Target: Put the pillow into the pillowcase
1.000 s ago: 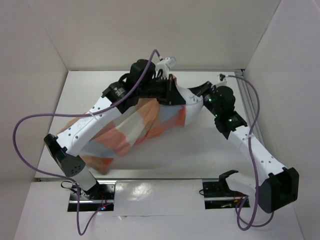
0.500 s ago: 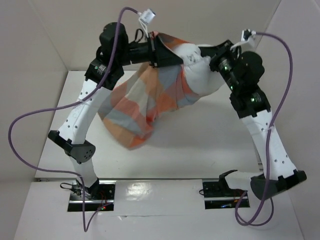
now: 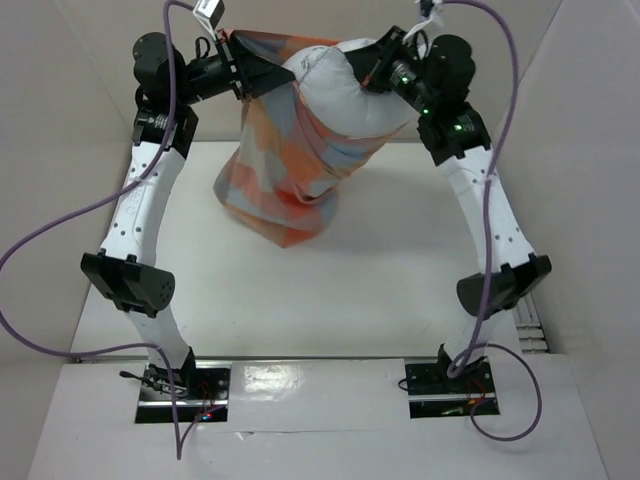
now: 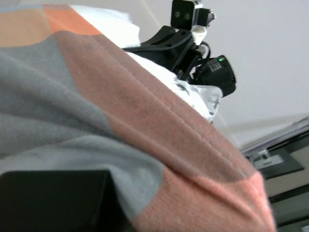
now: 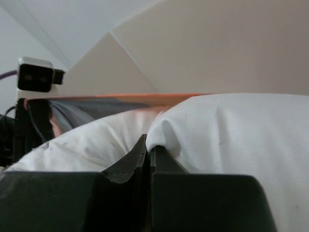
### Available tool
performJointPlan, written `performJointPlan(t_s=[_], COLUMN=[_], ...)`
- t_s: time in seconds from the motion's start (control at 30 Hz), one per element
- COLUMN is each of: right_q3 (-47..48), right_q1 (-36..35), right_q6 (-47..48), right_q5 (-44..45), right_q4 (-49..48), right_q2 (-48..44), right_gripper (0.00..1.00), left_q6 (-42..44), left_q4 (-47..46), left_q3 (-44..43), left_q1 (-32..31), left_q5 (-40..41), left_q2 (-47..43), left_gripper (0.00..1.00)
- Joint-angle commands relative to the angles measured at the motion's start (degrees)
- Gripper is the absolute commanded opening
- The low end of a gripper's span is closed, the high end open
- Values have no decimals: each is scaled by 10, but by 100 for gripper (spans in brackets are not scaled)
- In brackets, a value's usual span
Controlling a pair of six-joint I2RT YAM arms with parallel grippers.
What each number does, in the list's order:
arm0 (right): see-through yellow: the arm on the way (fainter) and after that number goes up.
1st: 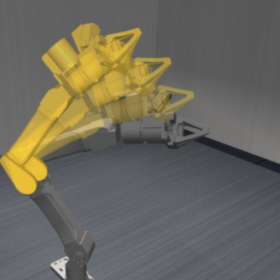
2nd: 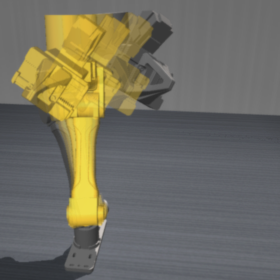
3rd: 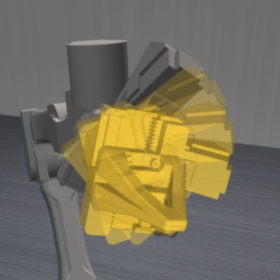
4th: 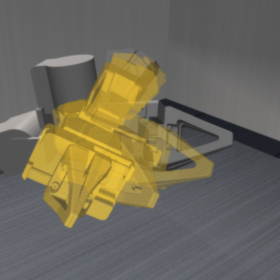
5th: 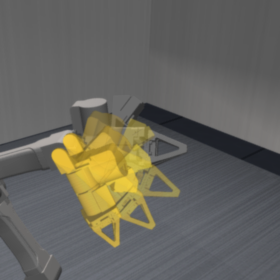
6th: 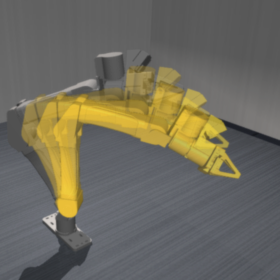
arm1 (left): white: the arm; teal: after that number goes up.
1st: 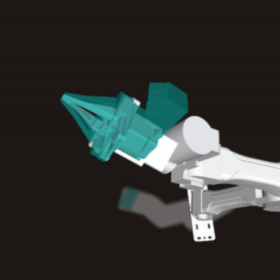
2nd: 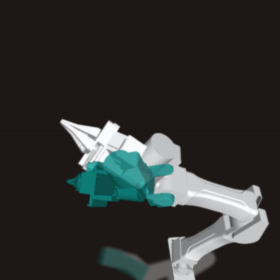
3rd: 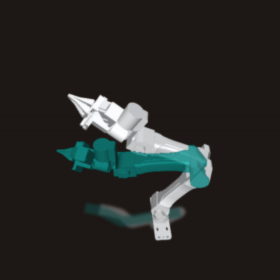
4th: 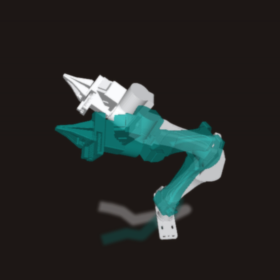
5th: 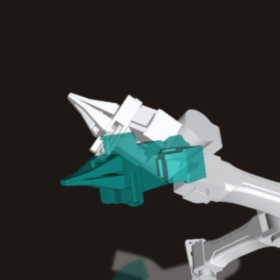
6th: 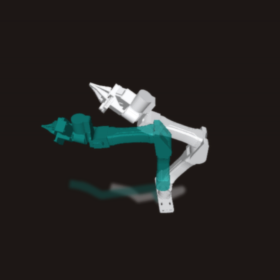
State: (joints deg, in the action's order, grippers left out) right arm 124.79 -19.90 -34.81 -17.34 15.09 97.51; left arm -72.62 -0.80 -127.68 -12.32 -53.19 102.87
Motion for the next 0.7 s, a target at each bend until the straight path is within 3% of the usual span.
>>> performJointPlan(t_s=[0.0, 0.1, 0.3, 0.43, 0.53, 0.57, 0.67], right_q3=[-17, 4, -9, 10, -14, -20, -57], right_q1=[2, 2, -8, -2, 8, 16, 45], right_q6=[18, 23, 18, 29, 42, 42, 47], right_q5=[-17, -1, 22, -23, -46, -38, -6], right_q4=[64, 92, 57, 64, 64, 71, 81], right_q2=[66, 109, 72, 60, 37, 30, -6], right_gripper=[0, 0, 0, 0, 45, 51, 53], left_q6=[-88, -115, -142, -142, -142, -142, -142], left_q4=[-216, -238, -272, -279, -279, -279, -272], left_q3=[26, 39, 72, 72, 72, 72, 72], left_q1=[71, 92, 92, 98, 110, 110, 121], left_q5=[31, 15, -3, -9, -9, -9, -9], left_q2=[-65, -70, -64, -64, -64, -64, -75], left_gripper=[0, 0, 0, 0, 0, 0, 0])
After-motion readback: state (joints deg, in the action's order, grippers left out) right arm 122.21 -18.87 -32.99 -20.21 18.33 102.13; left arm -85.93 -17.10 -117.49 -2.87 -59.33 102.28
